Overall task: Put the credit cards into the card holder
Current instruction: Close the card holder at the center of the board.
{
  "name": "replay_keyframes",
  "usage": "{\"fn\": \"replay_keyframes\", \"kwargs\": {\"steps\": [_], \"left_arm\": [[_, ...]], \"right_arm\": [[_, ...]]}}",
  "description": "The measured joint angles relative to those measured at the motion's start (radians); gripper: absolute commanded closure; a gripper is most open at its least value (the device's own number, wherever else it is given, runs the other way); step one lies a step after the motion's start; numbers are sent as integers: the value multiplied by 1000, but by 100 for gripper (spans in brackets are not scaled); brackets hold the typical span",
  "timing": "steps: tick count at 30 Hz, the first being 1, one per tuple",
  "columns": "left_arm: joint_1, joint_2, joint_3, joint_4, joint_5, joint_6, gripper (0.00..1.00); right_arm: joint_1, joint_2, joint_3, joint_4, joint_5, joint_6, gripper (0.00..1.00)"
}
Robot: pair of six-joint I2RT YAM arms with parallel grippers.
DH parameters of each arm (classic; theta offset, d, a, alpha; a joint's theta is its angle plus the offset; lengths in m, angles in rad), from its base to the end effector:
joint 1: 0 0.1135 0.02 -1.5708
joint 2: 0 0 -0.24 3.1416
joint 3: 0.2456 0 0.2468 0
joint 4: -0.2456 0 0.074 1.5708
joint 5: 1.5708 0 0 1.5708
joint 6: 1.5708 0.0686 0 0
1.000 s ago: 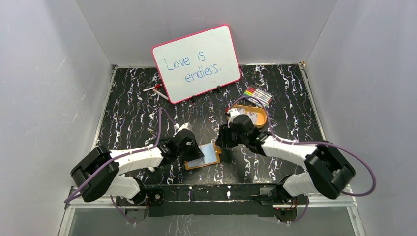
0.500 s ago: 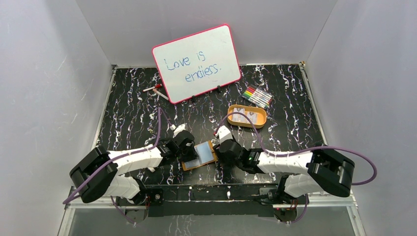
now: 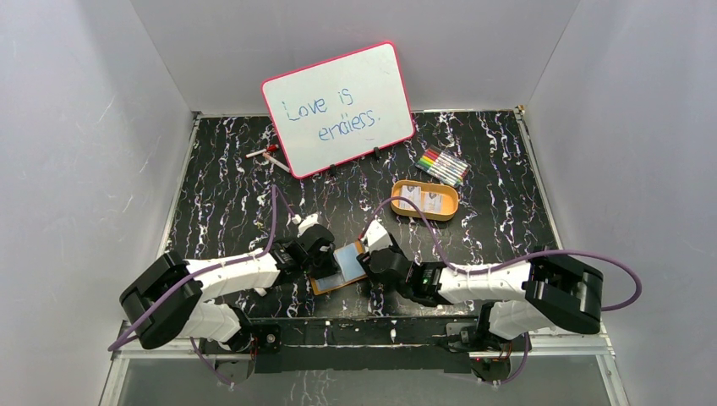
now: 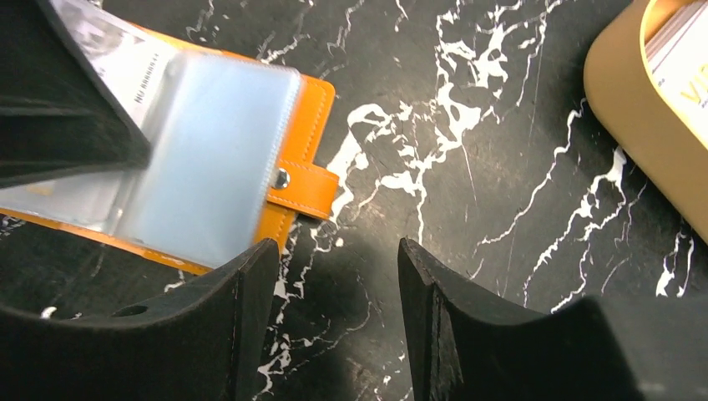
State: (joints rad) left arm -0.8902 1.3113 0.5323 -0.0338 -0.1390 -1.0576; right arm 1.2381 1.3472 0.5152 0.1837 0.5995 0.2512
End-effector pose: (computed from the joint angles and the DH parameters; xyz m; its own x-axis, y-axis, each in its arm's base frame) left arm 0.1763 -0.2027 0.1169 -0.8427 -0.3303 -0.4252 -0.0496 0.8340 -0.5495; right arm 0.1269 0.2487 0.1321 -0.3485 -0.3801 -0.8568 -0.5645 0.8148 -0.1319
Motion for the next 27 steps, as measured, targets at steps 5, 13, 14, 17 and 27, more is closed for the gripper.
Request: {"fn": "replay_keyframes", "kwargs": {"steps": [5,13,14,17,27], "left_arm": [[0,0,0,0,0,0,95],[0,0,0,1,0,3,95],[0,0,0,1,0,3,95],[0,0,0,1,0,7,95],[0,3,-5,13,5,16,95]], "right_arm": [[8,14,0,61,8,-23,38],[8,109,0,118,30,-45,39],[8,117,0,125,33,-47,39],[8,138,0,159,46,-60,40],[5,203,10,263,91,-97,41]]}}
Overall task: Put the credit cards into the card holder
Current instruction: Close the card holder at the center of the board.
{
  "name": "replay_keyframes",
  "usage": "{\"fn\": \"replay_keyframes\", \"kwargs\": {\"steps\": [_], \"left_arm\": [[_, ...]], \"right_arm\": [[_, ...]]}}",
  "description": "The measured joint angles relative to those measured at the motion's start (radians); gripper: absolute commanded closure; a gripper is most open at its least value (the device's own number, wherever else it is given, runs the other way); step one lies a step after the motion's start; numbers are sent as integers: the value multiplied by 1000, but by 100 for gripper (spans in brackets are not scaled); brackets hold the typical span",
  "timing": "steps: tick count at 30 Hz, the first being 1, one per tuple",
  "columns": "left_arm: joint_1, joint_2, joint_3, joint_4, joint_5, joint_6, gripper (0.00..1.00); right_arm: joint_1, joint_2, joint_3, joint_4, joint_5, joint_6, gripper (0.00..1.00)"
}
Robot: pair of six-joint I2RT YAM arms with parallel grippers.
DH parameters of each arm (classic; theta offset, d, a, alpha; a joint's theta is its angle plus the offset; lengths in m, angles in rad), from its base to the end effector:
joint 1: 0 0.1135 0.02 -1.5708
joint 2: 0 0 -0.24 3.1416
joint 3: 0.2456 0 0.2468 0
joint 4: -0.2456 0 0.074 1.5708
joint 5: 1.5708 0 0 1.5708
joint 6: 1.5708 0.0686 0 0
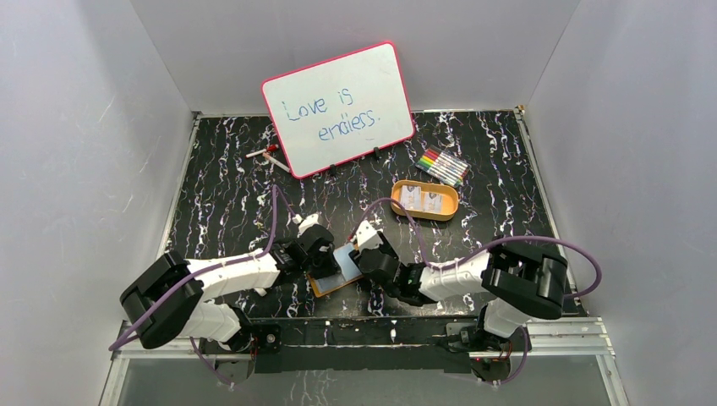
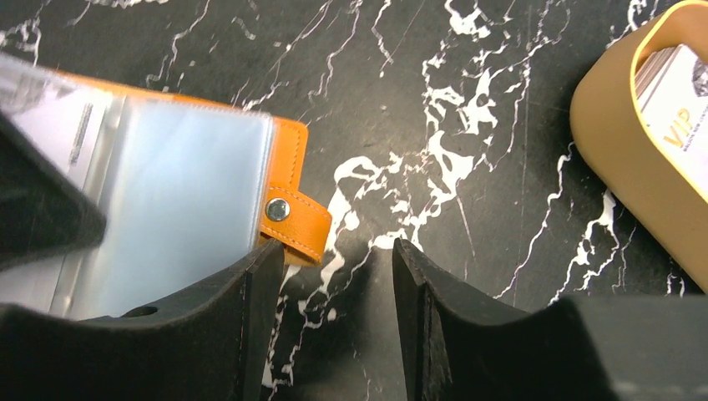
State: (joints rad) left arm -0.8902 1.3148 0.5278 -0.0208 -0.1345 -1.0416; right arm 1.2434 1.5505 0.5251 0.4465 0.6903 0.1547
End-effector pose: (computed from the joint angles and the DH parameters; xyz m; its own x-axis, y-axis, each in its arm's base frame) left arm 0.1763 -0.2032 0.1159 -0.8441 -0.3169 -0.4326 -0.0332 0.8361 -0.5476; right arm 0.1368 0.2670 0.1105 -0.2599 -0.3959 -0.8808 -0.5249 0.8235 -0.2152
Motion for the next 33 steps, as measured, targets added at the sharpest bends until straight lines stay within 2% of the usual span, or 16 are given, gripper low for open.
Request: {"fn": "replay_keyframes", "kwargs": {"steps": [9,15,22,28,33], "left_arm": [[0,0,-12,21,3,2,96],[0,0,-13,22,3,3,96],[0,0,-13,24,3,10,96],[0,0,-13,24,3,13,96],[0,0,-13,23,3,13,96]], "right_arm": [[-65,38,68,-14,51,80,43],[-100,39,75,-55,28,124,45],[-161,-47,55,-65,-210,174,52],[-227,-22,76,-129,-379,249,54],[-236,-5,85,-150,-418,276,67]]}}
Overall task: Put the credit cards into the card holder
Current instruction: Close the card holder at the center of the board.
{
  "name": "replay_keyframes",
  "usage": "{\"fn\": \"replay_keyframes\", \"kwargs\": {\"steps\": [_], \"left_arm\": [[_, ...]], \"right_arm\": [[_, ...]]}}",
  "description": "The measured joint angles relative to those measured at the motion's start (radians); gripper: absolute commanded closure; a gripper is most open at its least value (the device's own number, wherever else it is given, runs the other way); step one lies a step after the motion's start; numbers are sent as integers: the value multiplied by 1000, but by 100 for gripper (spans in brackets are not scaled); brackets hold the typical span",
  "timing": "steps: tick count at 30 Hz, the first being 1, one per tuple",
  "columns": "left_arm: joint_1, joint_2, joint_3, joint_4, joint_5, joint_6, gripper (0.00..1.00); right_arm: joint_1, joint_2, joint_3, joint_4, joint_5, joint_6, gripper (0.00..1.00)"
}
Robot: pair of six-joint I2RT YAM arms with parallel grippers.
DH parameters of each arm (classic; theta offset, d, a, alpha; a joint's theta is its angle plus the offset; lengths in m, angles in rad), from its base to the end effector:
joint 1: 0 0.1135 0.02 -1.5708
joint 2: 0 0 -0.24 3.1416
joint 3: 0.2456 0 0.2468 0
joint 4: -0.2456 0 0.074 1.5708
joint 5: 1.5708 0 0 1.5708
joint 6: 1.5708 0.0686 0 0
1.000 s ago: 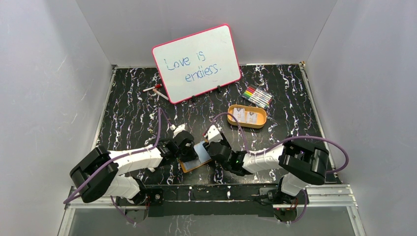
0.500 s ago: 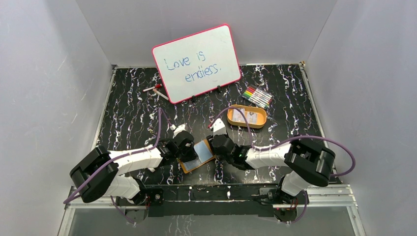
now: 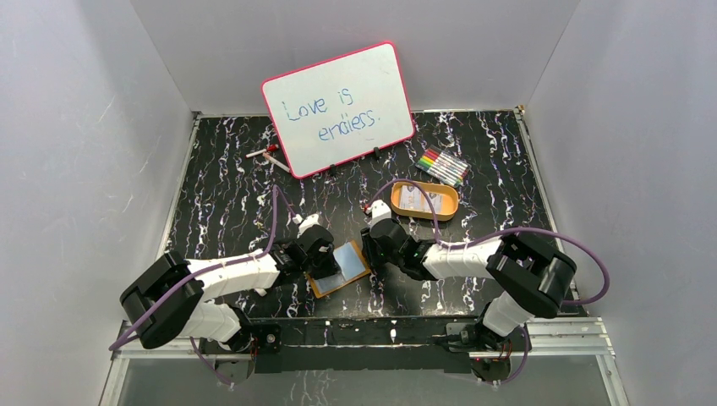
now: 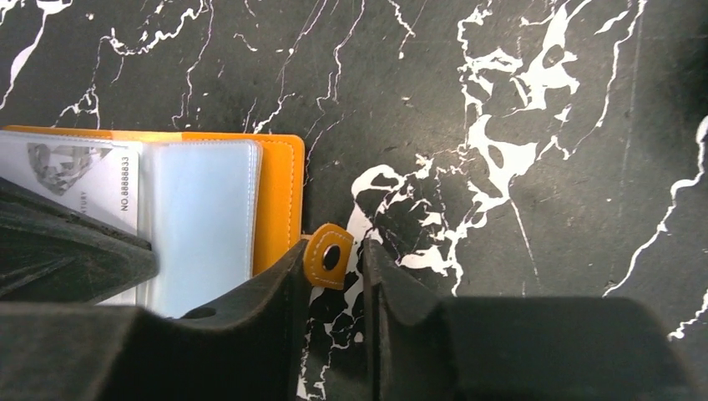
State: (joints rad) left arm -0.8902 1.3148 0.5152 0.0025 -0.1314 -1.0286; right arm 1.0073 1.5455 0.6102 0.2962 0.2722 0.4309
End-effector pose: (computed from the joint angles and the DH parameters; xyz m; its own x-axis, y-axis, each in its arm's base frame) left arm 0.1758 -0.2029 0.1143 -0.8429 -0.3084 -0.4409 -0.0177 0.8348 -0.5502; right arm 0.1848 0.2579 0.1128 -0.5814 -0.1671 -0.7962 -0.5020 0.8438 0.1895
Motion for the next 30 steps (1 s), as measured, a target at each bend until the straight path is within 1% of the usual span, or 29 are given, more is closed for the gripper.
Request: {"fn": "replay_keyframes", "kwargs": {"steps": [5,7,11,15,16,19,21,23,25,30], "left_arm": [[0,0,0,0,0,0,96],[0,0,0,0,0,1,96],[0,0,0,-1,0,8,94],[0,-4,4,-8,0,30,90],[0,-4,8,-14,0,39,87],[0,-8,29,-36,1,66,70],[0,-26,50,-60,1,89,56],[0,-63,65,-91,0,106,46],[0,-119,70,-118,-3,112,41],[0,-288,68,-184,-32,89,37]], "right_arm": [[-8,0,-1,-3,-18,23,81],[-13,-2,-3,-2,-22,30,88],[-21,-27,-17,-5,-30,41,100],[-21,-93,-29,-26,-35,53,100],[-21,-124,-39,-34,-37,62,100],[-19,-218,-70,-60,-48,82,100],[-19,-278,-92,-83,-51,97,100],[-20,-325,-108,-112,-51,114,100],[-20,-364,-122,-143,-51,131,100],[-20,-446,-169,-202,-51,177,100]]}}
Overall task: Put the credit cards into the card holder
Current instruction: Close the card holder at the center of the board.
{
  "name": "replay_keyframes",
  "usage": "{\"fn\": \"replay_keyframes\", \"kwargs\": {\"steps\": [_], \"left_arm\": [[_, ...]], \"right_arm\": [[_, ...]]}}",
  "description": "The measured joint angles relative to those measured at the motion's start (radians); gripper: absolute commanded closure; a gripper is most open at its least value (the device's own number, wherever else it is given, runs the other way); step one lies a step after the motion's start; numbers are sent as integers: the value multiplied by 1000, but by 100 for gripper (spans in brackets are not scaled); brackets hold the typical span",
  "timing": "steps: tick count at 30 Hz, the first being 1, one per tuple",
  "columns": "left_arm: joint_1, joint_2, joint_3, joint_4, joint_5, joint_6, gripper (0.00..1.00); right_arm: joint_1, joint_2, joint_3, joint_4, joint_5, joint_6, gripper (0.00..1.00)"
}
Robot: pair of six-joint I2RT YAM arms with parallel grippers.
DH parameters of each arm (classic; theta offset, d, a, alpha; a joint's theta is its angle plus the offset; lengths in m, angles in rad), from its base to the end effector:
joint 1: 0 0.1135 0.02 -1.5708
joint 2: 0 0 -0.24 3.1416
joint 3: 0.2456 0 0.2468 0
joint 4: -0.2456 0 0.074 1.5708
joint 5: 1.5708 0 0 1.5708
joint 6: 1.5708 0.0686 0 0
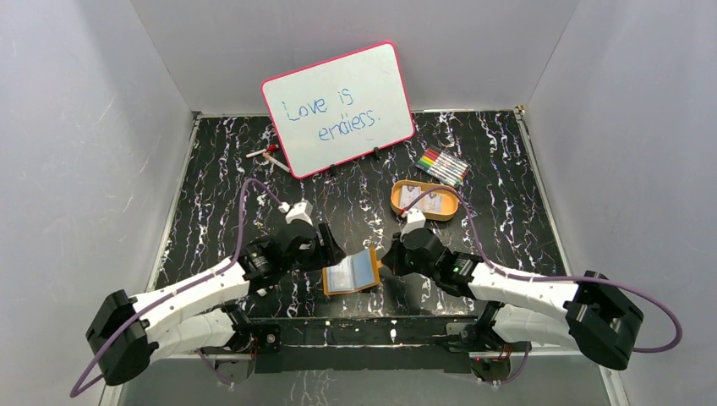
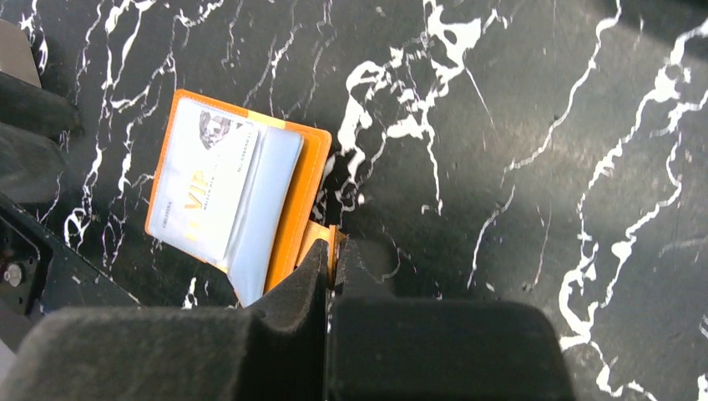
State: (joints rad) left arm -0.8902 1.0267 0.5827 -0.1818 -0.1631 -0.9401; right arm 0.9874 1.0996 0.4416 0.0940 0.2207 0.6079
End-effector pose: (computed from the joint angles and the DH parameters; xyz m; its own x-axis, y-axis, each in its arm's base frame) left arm 0.1676 -0.1893 0.1872 -0.7698 -0.3156 -0.5548 0.1057 0.7941 -0.5985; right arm 0.1537 0.2056 0.1531 -0.6486 0.0290 -0.7606 -0.4166 0.8228 0.3866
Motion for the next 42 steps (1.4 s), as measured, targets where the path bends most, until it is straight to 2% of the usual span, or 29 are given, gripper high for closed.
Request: {"fn": "replay_keyframes", "kwargs": {"steps": [6,12,19,25,31,37,42], "left_arm": [[0,-48,-87,-25,-15,-88,35],[0,-48,-188,-27,4,-183,35],[0,-63,-249,92,47,-246,37],[0,-50,-282,189,79,-261,45],[0,0,-282,235,99,-258,59],[0,1,-283,222,92,-264,62],[0,-104,-299,144,47,-274,60]], "right_arm": [[0,-53,-32,-40,-27,49,100],[0,-130,-74,-5,-78,95,100],[0,-156,-71,35,-125,108,100],[0,-69,-36,84,-200,120,100],[12,27,-4,150,-271,127,100],[62,138,26,209,-339,127,100],[102,222,35,250,-381,127,91]]}}
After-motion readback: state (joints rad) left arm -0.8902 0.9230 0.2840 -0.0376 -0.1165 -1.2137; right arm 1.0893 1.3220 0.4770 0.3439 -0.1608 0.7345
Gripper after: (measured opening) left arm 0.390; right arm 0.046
